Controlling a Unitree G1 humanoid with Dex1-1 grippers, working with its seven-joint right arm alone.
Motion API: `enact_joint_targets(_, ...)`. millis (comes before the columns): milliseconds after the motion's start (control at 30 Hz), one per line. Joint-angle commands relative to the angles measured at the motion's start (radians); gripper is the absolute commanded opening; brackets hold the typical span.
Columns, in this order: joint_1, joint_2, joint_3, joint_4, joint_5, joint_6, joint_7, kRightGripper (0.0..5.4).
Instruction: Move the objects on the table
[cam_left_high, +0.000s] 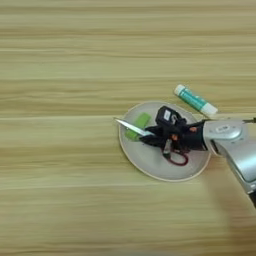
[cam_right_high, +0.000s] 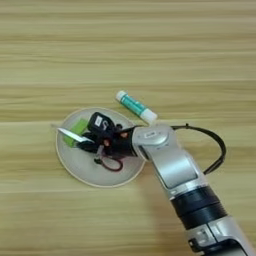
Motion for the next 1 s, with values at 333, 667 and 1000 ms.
enact_joint_targets(333,-0.213,-0.054,-0.238,-0.068,0.115,0.045,-0.067,0.67)
enact_joint_targets(667,-0.293,-0.142,-0.367,0.129,0.118,-0.031,-0.104,0.67)
enact_joint_targets(1000,-0.311,-0.232,-0.439,0.290,0.108,-0.124,-0.126,0.67)
